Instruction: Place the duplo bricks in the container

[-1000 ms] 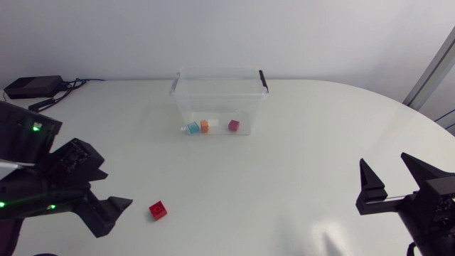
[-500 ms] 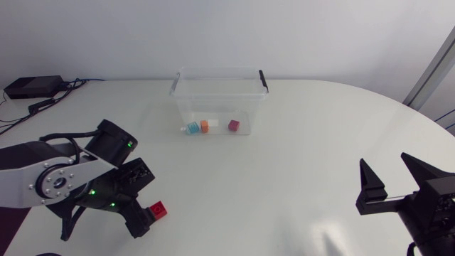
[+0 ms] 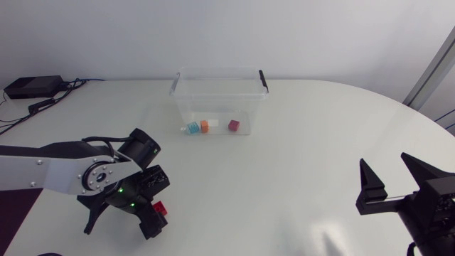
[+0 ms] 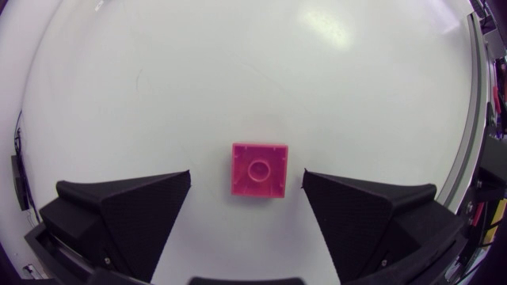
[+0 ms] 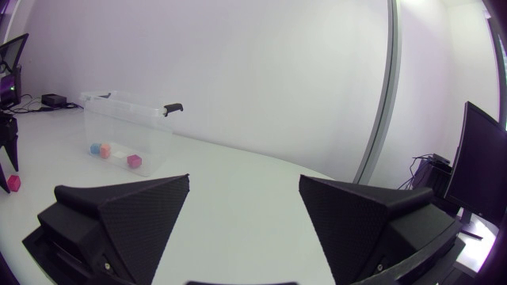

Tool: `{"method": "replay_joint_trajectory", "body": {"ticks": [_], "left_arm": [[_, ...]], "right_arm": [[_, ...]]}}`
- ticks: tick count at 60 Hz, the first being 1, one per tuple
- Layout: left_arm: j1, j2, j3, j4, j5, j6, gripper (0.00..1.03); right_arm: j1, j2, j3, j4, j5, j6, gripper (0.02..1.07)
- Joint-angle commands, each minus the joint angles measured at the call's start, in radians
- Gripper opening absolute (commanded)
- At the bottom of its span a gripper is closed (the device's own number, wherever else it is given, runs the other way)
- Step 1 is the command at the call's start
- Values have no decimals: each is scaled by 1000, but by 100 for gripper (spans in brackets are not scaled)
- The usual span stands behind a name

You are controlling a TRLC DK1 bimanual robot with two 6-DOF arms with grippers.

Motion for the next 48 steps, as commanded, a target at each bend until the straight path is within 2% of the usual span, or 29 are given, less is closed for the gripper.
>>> {"method": "replay_joint_trajectory", "body": {"ticks": [1, 7, 14, 16, 21, 22, 37, 48], "left_arm": [[0, 52, 39, 4, 5, 12, 99], [-20, 77, 42, 4, 5, 5, 98], [-26, 80, 45, 4, 5, 3, 84], [-22, 77, 50, 4, 14, 2, 74], [4, 69, 68, 4, 42, -17, 39], [12, 69, 72, 4, 46, -18, 36], [14, 60, 49, 3, 63, -17, 26], [6, -37, 41, 8, 63, -15, 25]], "right_arm": [[-6, -6, -20, 10, -9, -12, 102], [-6, -6, -20, 10, -9, -12, 102], [-6, -6, -20, 10, -9, -12, 102], [-6, -6, -20, 9, -9, -12, 102], [-6, -6, -20, 9, -9, -12, 102], [-6, -6, -20, 10, -9, -12, 102], [-6, -6, -20, 10, -9, -12, 102], [-6, -6, -20, 10, -9, -12, 102]]}}
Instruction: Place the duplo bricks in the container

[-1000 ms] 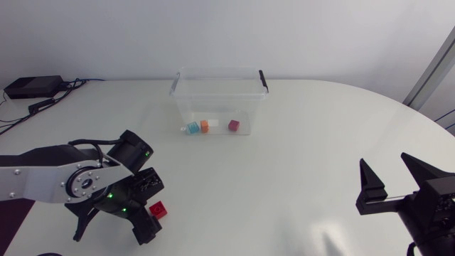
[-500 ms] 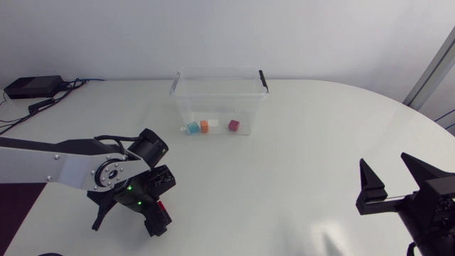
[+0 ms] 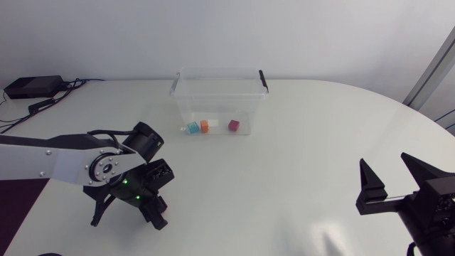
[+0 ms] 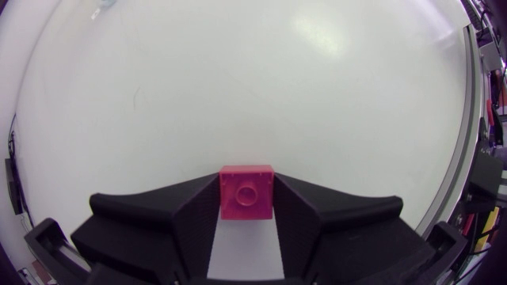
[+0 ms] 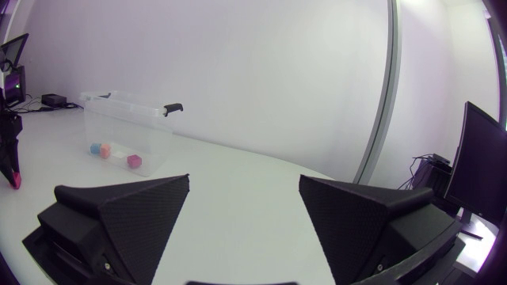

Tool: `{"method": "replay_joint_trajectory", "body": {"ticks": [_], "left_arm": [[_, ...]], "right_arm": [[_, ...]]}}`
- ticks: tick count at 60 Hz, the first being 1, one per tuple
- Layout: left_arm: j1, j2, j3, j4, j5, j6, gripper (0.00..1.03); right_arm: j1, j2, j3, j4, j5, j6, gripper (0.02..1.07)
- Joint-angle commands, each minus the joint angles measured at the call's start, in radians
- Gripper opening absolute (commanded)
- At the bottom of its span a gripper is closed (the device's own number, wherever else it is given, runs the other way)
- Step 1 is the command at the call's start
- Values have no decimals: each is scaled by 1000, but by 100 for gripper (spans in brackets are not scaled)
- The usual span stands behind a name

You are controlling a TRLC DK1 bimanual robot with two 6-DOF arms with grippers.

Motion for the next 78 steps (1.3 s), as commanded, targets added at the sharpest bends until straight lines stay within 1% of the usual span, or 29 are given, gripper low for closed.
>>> {"method": "replay_joint_trajectory", "body": {"ticks": [1, 6, 9, 17, 21, 24, 31, 34, 53, 60, 66, 72, 78], "left_arm": [[2, -78, 0, -1, 9, -12, 25], [33, -142, 46, -16, 9, -15, 25], [54, -181, 109, -42, 9, -15, 25], [123, -189, 268, -47, 8, -59, 28], [149, -170, 328, -34, 9, -90, 28], [165, -161, 351, 12, 8, -110, 29], [169, -130, 377, 142, 2, -111, 29], [171, -100, 408, 154, 2, -111, 29], [199, 218, 742, 156, 16, -137, 30], [196, 279, 827, 156, 42, -143, 30], [180, 336, 908, 122, 46, -143, 30], [169, 373, 962, 96, 52, -142, 30], [160, 397, 997, 92, 55, -142, 30]], "right_arm": [[-6, -6, -20, 10, -9, -12, 102], [-6, -6, -20, 10, -9, -12, 102], [-6, -6, -20, 10, -9, -12, 102], [-6, -6, -20, 10, -9, -12, 102], [-6, -6, -20, 10, -9, -12, 102], [-6, -6, -20, 9, -9, -12, 102], [-6, -6, -20, 9, -9, -12, 102], [-6, -6, -20, 10, -9, -12, 102], [-6, -6, -20, 10, -9, -12, 102], [-6, -6, -20, 10, -9, -12, 102], [-6, -6, -20, 10, -9, -12, 102], [-6, -6, -20, 10, -9, -12, 102], [-6, -6, -20, 9, -9, -12, 102]]}}
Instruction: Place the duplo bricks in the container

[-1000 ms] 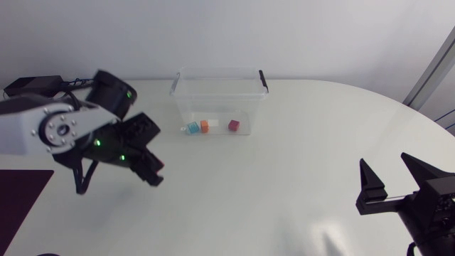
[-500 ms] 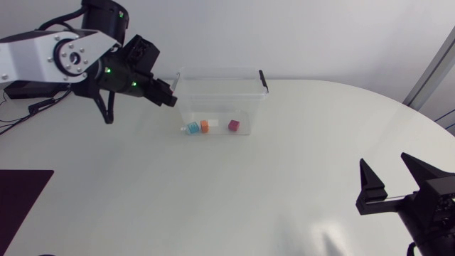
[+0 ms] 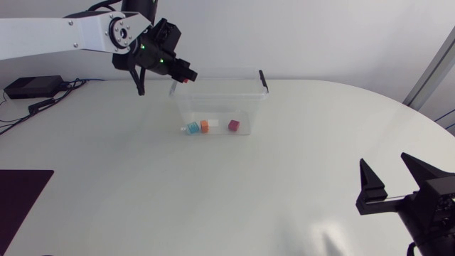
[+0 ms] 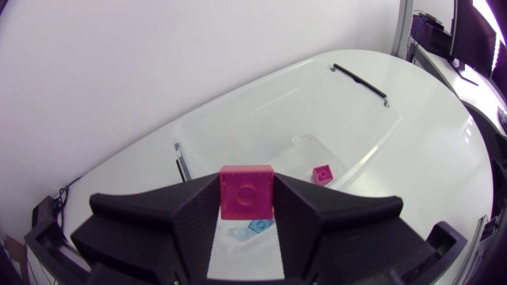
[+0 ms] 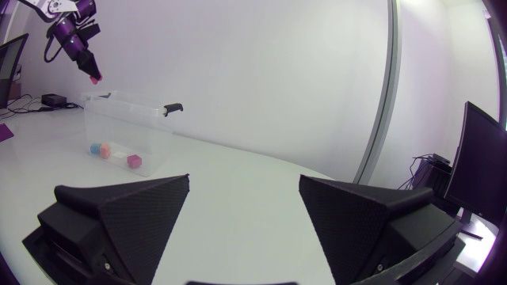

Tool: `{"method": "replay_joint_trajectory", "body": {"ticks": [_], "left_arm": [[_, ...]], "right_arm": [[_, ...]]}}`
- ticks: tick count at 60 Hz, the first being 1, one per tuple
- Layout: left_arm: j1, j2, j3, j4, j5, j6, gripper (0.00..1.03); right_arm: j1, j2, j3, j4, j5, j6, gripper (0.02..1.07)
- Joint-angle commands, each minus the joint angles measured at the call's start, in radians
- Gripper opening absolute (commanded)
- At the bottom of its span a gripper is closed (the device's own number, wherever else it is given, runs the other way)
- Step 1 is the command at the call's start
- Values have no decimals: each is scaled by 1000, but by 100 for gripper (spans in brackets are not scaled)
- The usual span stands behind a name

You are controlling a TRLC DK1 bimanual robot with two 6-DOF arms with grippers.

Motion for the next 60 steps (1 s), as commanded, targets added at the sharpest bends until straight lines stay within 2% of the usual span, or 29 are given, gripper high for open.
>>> {"method": "replay_joint_trajectory", "body": {"ticks": [1, 8, 9, 12, 13, 14, 15, 16, 29, 40, 60], "left_arm": [[-14, 45, 58, -11, 10, -11, 30], [-26, 79, 84, -28, 12, -15, 32], [-29, 84, 84, -32, 10, -15, 37], [-40, 88, 84, -48, 10, -13, 64], [-43, 90, 84, -55, 10, -11, 80], [-46, 90, 84, -60, 9, -10, 92], [-46, 90, 84, -63, 7, -10, 98], [-46, 90, 84, -64, 7, -10, 99], [-34, 58, 78, -66, -45, 5, 99], [23, -21, 39, -66, -120, 10, 99], [134, -301, -195, 17, -192, 35, 99]], "right_arm": [[-6, -6, -20, 10, -9, -12, 102], [-6, -6, -20, 10, -9, -12, 102], [-6, -6, -20, 10, -9, -12, 102], [-6, -6, -20, 10, -9, -12, 102], [-6, -6, -20, 10, -9, -12, 102], [-6, -6, -20, 10, -9, -12, 102], [-6, -6, -20, 9, -9, -12, 102], [-6, -6, -20, 9, -9, -12, 102], [-6, -6, -20, 10, -9, -12, 102], [-6, -6, -20, 10, -9, -12, 102], [-6, -6, -20, 10, -9, -12, 102]]}}
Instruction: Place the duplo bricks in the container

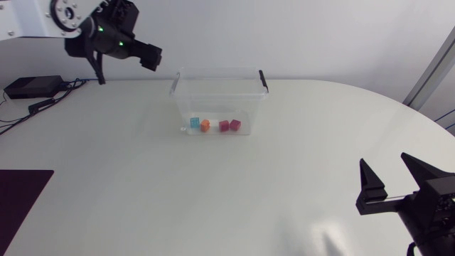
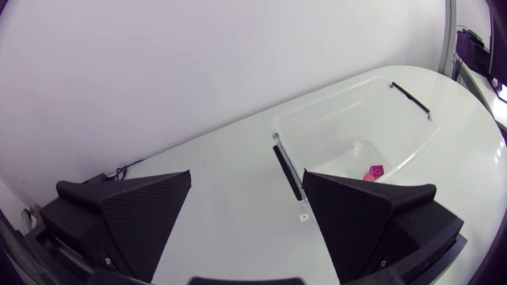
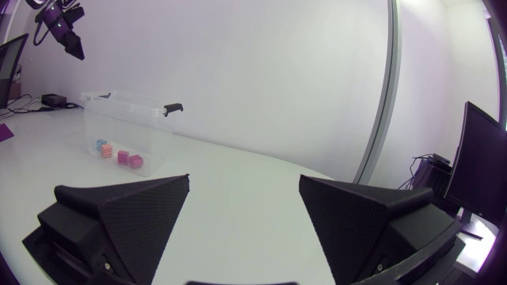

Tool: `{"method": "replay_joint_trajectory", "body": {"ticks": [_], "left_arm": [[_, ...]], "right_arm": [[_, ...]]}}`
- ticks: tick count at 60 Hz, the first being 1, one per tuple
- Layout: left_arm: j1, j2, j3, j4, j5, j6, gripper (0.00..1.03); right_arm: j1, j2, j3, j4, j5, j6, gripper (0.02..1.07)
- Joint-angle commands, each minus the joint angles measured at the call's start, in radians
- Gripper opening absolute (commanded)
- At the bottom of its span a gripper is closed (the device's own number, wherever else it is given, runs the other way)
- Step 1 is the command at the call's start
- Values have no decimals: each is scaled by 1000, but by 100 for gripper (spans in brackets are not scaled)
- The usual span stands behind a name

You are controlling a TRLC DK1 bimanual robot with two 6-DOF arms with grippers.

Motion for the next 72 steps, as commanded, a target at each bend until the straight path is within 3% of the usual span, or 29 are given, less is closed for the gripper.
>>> {"method": "replay_joint_trajectory", "body": {"ticks": [1, 14, 44, 72], "left_arm": [[32, -101, -96, 28, -12, 22, 99], [107, -322, -296, 120, -14, 22, 99], [70, -933, -712, 117, -30, 56, 99], [81, -1508, -977, 14, -38, 67, 99]], "right_arm": [[-6, -6, -20, 9, -9, -12, 102], [-6, -6, -20, 10, -9, -12, 102], [-6, -6, -20, 9, -9, -12, 102], [-6, -6, -20, 10, -9, -12, 102]]}}
